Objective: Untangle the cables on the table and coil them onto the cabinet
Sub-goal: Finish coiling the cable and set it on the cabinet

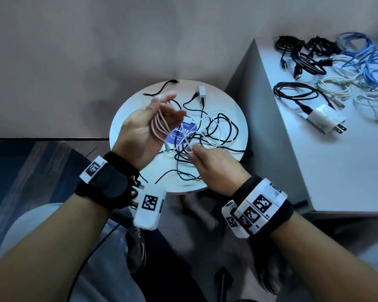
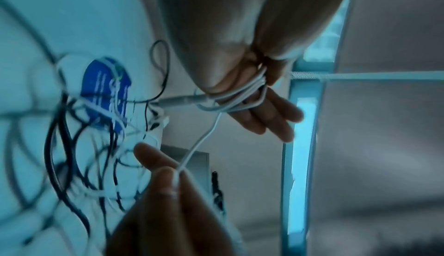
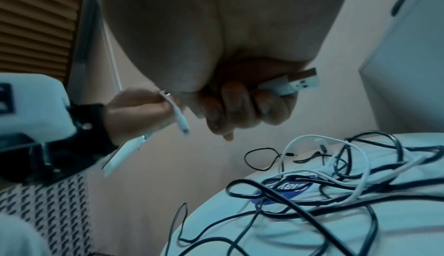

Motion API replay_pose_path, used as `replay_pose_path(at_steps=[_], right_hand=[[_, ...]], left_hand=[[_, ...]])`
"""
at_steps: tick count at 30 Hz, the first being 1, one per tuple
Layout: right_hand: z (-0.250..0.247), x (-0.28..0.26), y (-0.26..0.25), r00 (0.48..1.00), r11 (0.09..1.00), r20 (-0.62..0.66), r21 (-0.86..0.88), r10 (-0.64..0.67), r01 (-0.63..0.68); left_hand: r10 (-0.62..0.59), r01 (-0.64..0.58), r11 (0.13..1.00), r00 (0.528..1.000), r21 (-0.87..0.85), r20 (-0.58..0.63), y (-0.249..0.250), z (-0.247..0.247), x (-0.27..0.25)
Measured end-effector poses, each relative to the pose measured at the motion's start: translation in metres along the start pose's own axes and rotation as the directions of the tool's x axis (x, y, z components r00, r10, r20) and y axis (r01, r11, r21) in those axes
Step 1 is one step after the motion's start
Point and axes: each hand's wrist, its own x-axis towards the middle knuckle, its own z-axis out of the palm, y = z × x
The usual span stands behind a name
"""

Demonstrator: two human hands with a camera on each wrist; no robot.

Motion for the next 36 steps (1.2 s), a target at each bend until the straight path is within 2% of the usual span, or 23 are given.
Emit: replay_pose_path(at_steps=[1, 2, 3, 4, 5, 6, 7, 9, 11, 14, 17, 19, 21, 23, 27, 30, 32, 34, 36], right_hand=[[0.001, -0.002, -0.005, 1.0, 0.999, 0.024, -0.041, -0.011, 0.012], [0.002, -0.004, -0.009, 0.999, 0.997, 0.035, -0.076, -0.028, 0.03], [0.003, -0.005, -0.012, 0.998, 0.993, 0.03, -0.102, -0.048, 0.051], [0.003, -0.006, -0.014, 0.997, 0.99, 0.002, -0.116, -0.079, 0.078], [0.002, -0.007, -0.014, 0.992, 0.988, -0.044, -0.105, -0.116, 0.111], [-0.001, -0.007, -0.013, 0.983, 0.986, -0.094, -0.075, -0.155, 0.148], [-0.005, -0.006, -0.01, 0.972, 0.982, -0.139, -0.036, -0.19, 0.187], [-0.015, -0.004, -0.005, 0.936, 0.962, -0.236, 0.023, -0.259, 0.272], [-0.021, -0.003, -0.003, 0.898, 0.944, -0.332, 0.056, -0.289, 0.324], [-0.02, -0.004, -0.004, 0.864, 0.929, -0.426, 0.122, -0.269, 0.35], [-0.017, -0.003, -0.006, 0.87, 0.924, -0.465, 0.239, -0.162, 0.299], [-0.017, -0.001, -0.006, 0.899, 0.92, -0.428, 0.307, -0.093, 0.241], [-0.019, 0.0, -0.007, 0.963, 0.917, -0.269, 0.383, -0.001, 0.108], [-0.019, 0.0, -0.008, 0.989, 0.912, -0.141, 0.41, 0.037, 0.024], [-0.015, 0.0, -0.01, 0.989, 0.911, -0.136, 0.413, 0.053, 0.008], [-0.01, 0.002, -0.007, 0.977, 0.879, -0.172, 0.477, 0.127, -0.03], [-0.008, 0.002, -0.011, 0.982, 0.769, -0.141, 0.64, 0.122, -0.004], [-0.003, 0.003, -0.015, 0.993, 0.54, -0.086, 0.841, 0.078, 0.03], [-0.003, 0.002, -0.018, 0.994, 0.358, -0.028, 0.934, 0.106, -0.012]], left_hand=[[0.024, -0.022, 0.982, 1.0, 0.186, -0.009, -0.004, 0.002, -0.001], [0.051, -0.048, 0.915, 0.999, 0.402, 0.004, -0.009, 0.004, -0.003], [0.065, -0.083, 0.782, 0.997, 0.618, 0.051, -0.015, 0.004, -0.006], [0.055, -0.125, 0.601, 0.992, 0.79, 0.114, -0.02, 0.004, -0.009], [0.042, -0.175, 0.405, 0.984, 0.898, 0.173, -0.024, 0.003, -0.011], [0.009, -0.186, 0.29, 0.981, 0.939, 0.192, -0.026, 0.003, -0.012], [-0.033, -0.161, 0.293, 0.983, 0.942, 0.179, -0.025, 0.002, -0.013], [-0.149, -0.065, 0.465, 0.977, 0.883, 0.15, -0.022, 0.004, -0.012], [-0.232, 0.02, 0.581, 0.962, 0.814, 0.142, -0.018, 0.009, -0.011], [-0.304, 0.126, 0.671, 0.946, 0.731, 0.116, -0.012, 0.016, -0.011], [-0.381, 0.205, 0.69, 0.918, 0.695, 0.107, -0.008, 0.018, -0.013], [-0.419, 0.273, 0.709, 0.905, 0.65, 0.077, -0.007, 0.018, -0.014], [-0.454, 0.324, 0.736, 0.887, 0.595, 0.079, -0.006, 0.017, -0.014], [-0.496, 0.37, 0.752, 0.863, 0.545, 0.098, -0.006, 0.014, -0.012], [-0.558, 0.473, 0.76, 0.827, 0.446, 0.072, -0.006, 0.013, -0.013], [-0.546, 0.501, 0.784, 0.838, 0.368, 0.022, -0.011, 0.015, -0.01], [-0.536, 0.51, 0.793, 0.844, 0.333, -0.018, -0.013, 0.015, -0.009], [-0.531, 0.513, 0.793, 0.846, 0.329, -0.039, -0.013, 0.015, -0.008], [-0.527, 0.517, 0.794, 0.848, 0.319, -0.061, -0.012, 0.014, -0.007]])
